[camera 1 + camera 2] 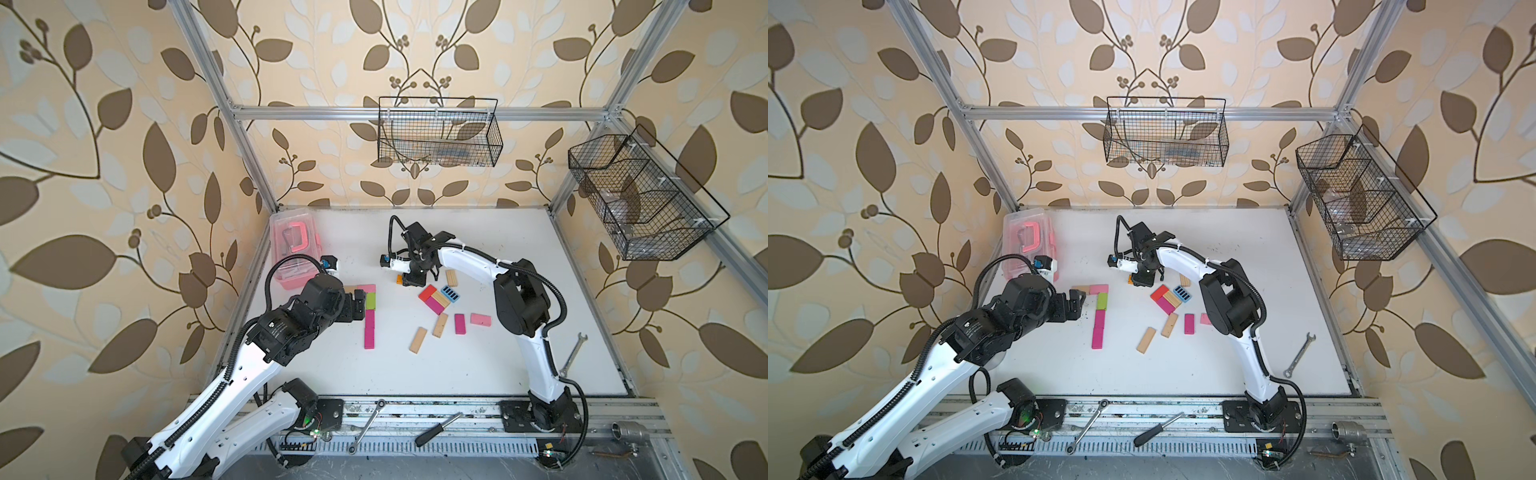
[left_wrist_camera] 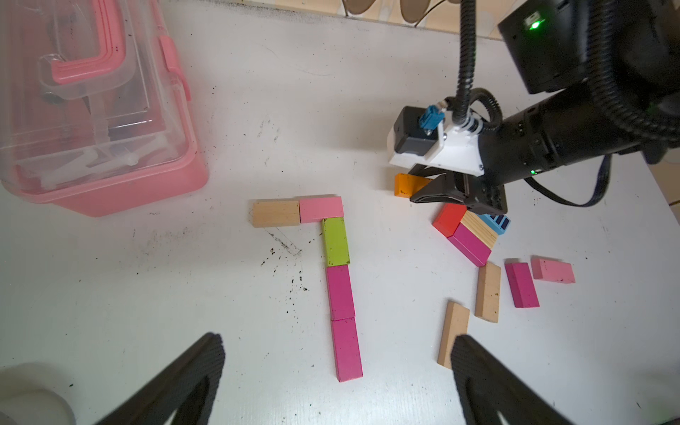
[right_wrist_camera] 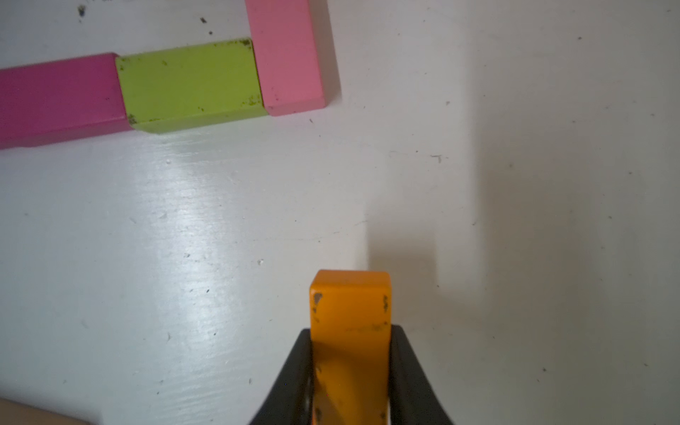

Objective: Assemble the number 7 with building blocks
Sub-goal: Place the building block at the center of the board, then move the building block to the center of the board.

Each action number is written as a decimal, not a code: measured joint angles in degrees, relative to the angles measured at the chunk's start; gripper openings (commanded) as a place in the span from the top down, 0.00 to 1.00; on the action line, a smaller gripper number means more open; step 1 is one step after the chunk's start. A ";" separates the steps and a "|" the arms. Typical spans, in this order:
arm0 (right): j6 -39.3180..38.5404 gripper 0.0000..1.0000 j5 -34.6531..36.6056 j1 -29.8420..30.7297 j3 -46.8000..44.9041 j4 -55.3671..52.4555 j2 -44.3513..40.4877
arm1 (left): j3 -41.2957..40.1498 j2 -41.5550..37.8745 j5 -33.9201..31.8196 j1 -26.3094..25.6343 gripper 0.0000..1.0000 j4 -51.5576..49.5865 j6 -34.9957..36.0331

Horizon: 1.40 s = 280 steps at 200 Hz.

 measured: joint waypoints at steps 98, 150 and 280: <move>-4.83 0.77 4.07 1.57 3.52 -3.19 4.48 | -0.24 -1.62 -0.22 0.00 0.01 0.59 0.00; -6.05 0.59 4.50 1.57 3.61 -3.32 4.48 | -0.72 -3.13 -1.20 0.00 0.01 0.87 0.00; 12.90 0.52 -6.56 -5.79 -15.74 8.76 -15.43 | -0.79 -2.51 -1.11 0.00 0.01 1.73 0.00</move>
